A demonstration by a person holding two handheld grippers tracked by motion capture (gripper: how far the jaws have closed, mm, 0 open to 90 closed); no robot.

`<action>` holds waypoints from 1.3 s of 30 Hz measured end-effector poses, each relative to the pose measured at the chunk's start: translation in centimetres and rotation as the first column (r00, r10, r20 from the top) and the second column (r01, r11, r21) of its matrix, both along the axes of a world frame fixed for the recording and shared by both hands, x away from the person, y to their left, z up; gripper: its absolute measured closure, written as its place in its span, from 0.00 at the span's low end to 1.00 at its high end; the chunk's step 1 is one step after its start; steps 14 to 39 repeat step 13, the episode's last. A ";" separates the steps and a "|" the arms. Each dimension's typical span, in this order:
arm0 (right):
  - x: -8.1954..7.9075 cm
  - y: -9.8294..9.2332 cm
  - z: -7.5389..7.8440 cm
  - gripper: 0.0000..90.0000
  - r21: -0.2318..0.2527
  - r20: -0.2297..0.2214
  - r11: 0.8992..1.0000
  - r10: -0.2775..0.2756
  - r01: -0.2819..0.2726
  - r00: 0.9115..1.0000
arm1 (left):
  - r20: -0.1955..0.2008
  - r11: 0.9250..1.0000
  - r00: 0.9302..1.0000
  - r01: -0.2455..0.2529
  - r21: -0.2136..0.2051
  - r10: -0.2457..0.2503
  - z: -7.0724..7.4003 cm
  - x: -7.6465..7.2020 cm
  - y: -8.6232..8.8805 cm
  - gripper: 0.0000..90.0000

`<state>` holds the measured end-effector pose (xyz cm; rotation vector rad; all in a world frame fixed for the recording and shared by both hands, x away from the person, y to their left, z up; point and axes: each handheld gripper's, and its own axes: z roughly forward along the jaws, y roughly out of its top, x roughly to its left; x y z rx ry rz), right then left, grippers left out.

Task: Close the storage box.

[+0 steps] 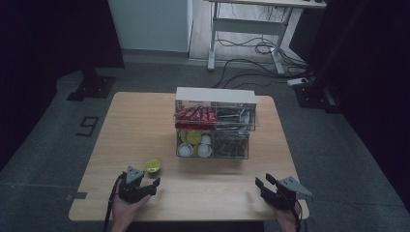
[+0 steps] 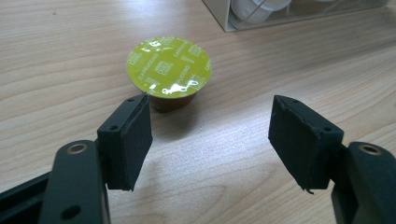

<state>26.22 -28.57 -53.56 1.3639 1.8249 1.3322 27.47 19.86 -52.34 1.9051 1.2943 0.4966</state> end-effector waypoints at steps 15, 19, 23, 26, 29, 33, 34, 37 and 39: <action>0.4 0.8 -0.5 0.52 -0.045 -0.011 0.999 0.030 -0.031 0.999 | -0.007 1.000 1.000 0.000 -0.003 0.000 -0.1 0.1 0.2 0.33; 0.4 0.8 -0.5 0.52 -0.045 -0.011 0.999 0.030 -0.031 0.999 | -0.007 1.000 1.000 0.000 -0.003 0.000 -0.1 0.1 0.2 0.33; 0.4 0.8 -0.5 0.52 -0.045 -0.011 0.999 0.030 -0.031 0.999 | -0.007 1.000 1.000 0.000 -0.003 0.000 -0.1 0.1 0.2 0.33; 0.4 0.8 -0.5 0.52 -0.045 -0.011 0.999 0.030 -0.031 0.999 | -0.007 1.000 1.000 0.000 -0.003 0.000 -0.1 0.1 0.2 0.33; 0.4 0.8 -0.5 0.52 -0.045 -0.011 0.999 0.030 -0.031 0.999 | -0.007 1.000 1.000 0.000 -0.003 0.000 -0.1 0.1 0.2 0.33; 0.4 0.8 -0.5 0.52 -0.045 -0.011 0.999 0.030 -0.031 0.999 | -0.007 1.000 1.000 0.000 -0.003 0.000 -0.1 0.1 0.2 0.33; 0.4 0.8 -0.5 0.52 -0.045 -0.011 0.999 0.030 -0.031 0.999 | -0.007 1.000 1.000 0.000 -0.003 0.000 -0.1 0.1 0.2 0.33; 0.4 0.8 -0.5 0.52 -0.045 -0.011 0.999 0.030 -0.031 0.999 | -0.007 1.000 1.000 0.000 -0.003 0.000 -0.1 0.1 0.2 0.33; 0.4 0.8 -0.5 0.52 -0.045 -0.011 0.999 0.030 -0.031 0.999 | -0.007 1.000 1.000 0.000 -0.003 0.000 -0.1 0.1 0.2 0.33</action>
